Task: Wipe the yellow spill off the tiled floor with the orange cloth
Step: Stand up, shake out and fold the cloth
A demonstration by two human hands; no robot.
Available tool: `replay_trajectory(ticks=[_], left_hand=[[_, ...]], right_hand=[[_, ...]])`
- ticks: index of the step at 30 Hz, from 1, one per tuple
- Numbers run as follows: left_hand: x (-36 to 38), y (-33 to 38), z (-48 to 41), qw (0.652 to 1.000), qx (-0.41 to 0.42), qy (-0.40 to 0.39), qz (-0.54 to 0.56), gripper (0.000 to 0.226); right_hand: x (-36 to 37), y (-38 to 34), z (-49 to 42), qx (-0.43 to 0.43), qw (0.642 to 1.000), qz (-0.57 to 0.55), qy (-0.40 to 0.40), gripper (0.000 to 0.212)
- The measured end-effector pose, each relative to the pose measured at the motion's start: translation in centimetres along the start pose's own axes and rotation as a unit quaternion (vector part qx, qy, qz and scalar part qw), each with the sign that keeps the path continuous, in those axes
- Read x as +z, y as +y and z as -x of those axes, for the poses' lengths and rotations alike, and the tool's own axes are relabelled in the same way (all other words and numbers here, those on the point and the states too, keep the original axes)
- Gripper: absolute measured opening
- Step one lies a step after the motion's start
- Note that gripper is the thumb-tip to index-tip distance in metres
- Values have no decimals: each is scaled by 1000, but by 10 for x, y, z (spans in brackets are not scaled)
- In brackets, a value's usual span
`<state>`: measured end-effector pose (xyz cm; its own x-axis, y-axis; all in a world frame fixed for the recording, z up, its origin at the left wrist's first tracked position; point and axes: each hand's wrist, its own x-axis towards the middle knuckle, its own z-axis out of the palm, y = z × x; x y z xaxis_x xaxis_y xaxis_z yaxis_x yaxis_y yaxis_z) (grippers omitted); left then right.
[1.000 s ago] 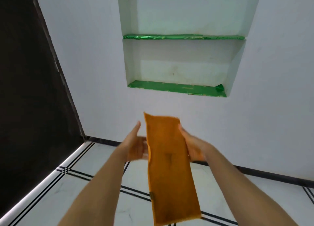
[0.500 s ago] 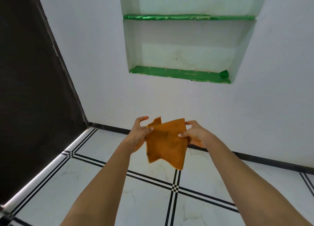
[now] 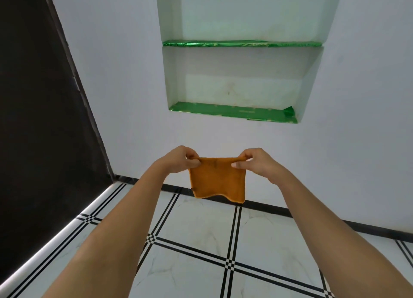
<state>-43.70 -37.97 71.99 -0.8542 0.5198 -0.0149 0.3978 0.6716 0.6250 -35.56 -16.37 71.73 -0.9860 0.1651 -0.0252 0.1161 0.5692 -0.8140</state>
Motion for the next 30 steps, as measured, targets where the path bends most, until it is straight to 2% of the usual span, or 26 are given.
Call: replay_trajectory(ticks=[2,3,5,6,8,10,12,16,19,22,26,30], left_hand=[[-11,6,0,992,2,29,122,19],[-16,10,-2,976,-8,46,212,24],[-16,20,-5,925,-64,36,372,38],[-10,21,-3,902,-102,5,419,43],[10,16,3,876,-159,-88,446,53],[30,-3,10,868,-177,-157,436,69],[38,-18,15,870,-175,-169,429,87],[27,-17,18,890,-147,-166,398,85],[16,-5,13,903,-137,-133,385,79],[14,3,7,905,-135,-112,389,78],[21,-2,2,898,-150,-105,400,80],[24,-4,7,924,-136,-140,330,69]], right_hand=[[-10,-11,-1,-17,993,-112,28,23],[-15,-17,-4,-9,981,-191,40,28],[-18,-25,-11,36,959,-281,28,43],[-13,-23,-13,66,959,-275,4,49],[1,-6,-12,122,957,-261,-45,53],[12,16,-7,170,948,-261,-66,61],[15,31,-2,185,947,-250,-84,74],[9,32,1,151,941,-259,-159,68],[9,15,3,103,965,-138,-200,64],[10,3,1,52,982,27,-181,56],[12,0,-3,1,981,147,-124,42],[14,0,-1,-40,971,217,-90,37]])
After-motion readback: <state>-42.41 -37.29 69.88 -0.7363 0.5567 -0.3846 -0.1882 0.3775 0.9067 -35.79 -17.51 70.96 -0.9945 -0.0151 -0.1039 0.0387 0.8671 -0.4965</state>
